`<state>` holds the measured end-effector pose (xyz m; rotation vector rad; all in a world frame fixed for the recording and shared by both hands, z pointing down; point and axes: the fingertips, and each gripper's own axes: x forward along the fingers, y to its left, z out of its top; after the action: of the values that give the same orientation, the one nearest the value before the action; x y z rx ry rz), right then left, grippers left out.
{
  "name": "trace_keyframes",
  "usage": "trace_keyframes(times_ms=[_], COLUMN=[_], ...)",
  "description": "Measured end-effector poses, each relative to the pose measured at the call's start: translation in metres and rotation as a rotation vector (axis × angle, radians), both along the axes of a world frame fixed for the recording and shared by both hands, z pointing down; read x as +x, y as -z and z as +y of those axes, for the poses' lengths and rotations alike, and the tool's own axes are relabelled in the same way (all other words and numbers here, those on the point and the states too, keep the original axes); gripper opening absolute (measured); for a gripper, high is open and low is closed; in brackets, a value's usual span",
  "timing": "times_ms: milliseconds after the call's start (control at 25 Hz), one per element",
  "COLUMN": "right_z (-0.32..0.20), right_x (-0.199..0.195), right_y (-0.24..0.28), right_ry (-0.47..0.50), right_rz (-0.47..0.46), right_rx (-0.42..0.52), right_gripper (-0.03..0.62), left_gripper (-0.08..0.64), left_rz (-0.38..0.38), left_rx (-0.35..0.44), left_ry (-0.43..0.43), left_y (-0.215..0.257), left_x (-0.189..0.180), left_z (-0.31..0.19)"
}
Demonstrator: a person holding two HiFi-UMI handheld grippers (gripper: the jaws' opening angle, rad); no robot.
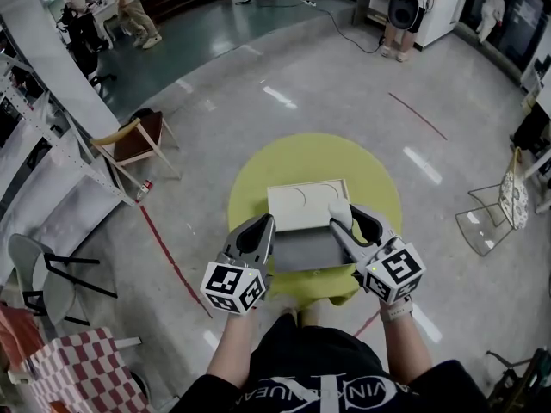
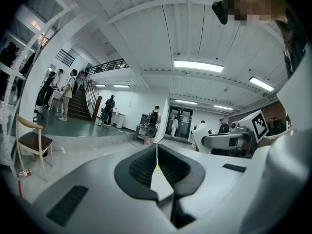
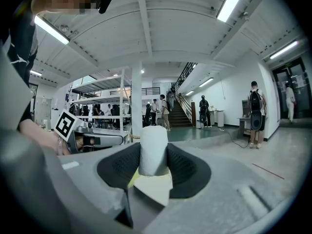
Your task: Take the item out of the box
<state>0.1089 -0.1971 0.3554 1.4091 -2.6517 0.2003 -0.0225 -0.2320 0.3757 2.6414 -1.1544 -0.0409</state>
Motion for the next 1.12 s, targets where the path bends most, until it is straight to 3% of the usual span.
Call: trace_keyframes(times_ms=[1120], right_z=[-0.004], right_x=[-0.004], right_y=[0.024], right_ry=[-0.001], right_rz=[-0.006], right_rx=[0.072], right_gripper=[0.167], left_gripper=[0.015], left_rz=[0.025], left_rx=[0.068], left_ry=[0.044], left_y=[0.028], left_x=[-0.01], left_z=[-0.004])
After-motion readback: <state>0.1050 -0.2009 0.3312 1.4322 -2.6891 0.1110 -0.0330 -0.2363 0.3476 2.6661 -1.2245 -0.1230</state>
